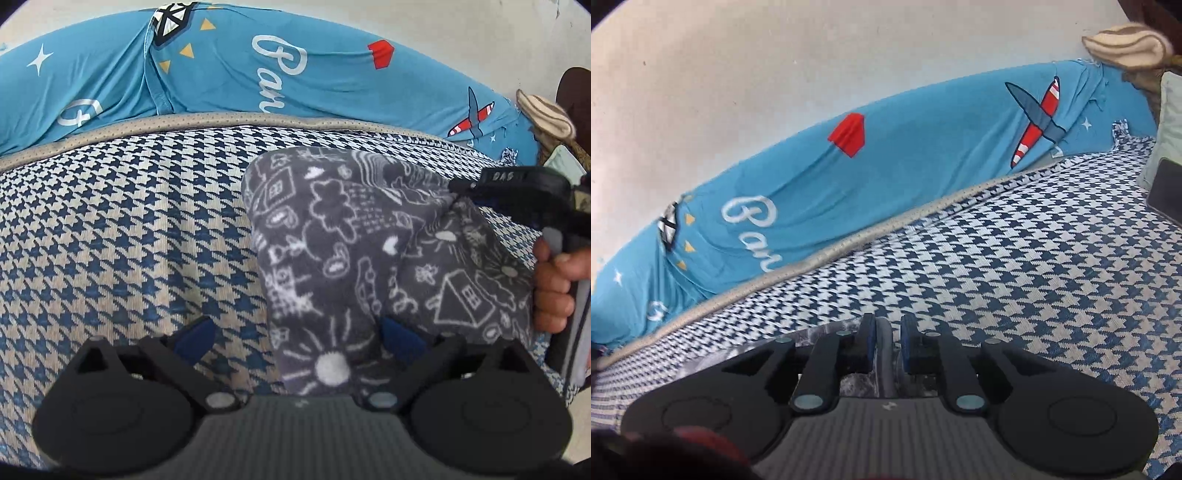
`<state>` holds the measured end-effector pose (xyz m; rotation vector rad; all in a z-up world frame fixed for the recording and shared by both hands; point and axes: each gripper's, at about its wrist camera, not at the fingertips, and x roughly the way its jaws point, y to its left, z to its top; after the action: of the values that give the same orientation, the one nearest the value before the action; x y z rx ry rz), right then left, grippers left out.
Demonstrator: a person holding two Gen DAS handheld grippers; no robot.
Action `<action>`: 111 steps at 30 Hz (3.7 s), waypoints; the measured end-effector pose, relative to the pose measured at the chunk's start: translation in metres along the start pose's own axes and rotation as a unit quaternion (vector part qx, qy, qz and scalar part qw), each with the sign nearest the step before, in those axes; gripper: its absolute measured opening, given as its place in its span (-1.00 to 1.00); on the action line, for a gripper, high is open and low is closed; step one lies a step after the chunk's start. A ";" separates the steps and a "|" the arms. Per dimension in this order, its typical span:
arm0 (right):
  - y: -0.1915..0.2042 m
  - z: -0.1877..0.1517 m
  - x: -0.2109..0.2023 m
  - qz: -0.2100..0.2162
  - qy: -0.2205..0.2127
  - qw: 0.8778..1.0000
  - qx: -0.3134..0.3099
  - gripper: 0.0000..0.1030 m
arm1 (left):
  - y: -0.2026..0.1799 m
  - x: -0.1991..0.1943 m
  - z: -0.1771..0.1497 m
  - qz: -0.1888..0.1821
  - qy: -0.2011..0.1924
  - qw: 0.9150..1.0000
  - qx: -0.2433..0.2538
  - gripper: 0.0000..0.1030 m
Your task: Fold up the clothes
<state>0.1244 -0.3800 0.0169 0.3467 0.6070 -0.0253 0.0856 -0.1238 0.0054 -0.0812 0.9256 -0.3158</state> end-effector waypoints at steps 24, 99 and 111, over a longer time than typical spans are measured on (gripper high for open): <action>-0.007 -0.044 -0.094 0.030 0.014 0.998 -0.054 -0.67 | -0.007 -0.012 -0.003 -0.023 -0.024 0.999 -0.002 0.95; 0.033 -0.029 -0.040 0.064 0.020 0.994 -0.089 -0.66 | -0.023 -0.002 -0.020 -0.017 0.027 1.000 0.002 1.00; 0.026 -0.030 0.000 0.022 0.060 0.997 -0.050 -0.67 | -0.023 0.001 -0.023 -0.018 0.029 0.999 -0.003 1.00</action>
<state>0.1107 -0.3460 0.0023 0.2656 0.7164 0.0680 0.0627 -0.1442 -0.0044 -0.0941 0.9828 -0.3495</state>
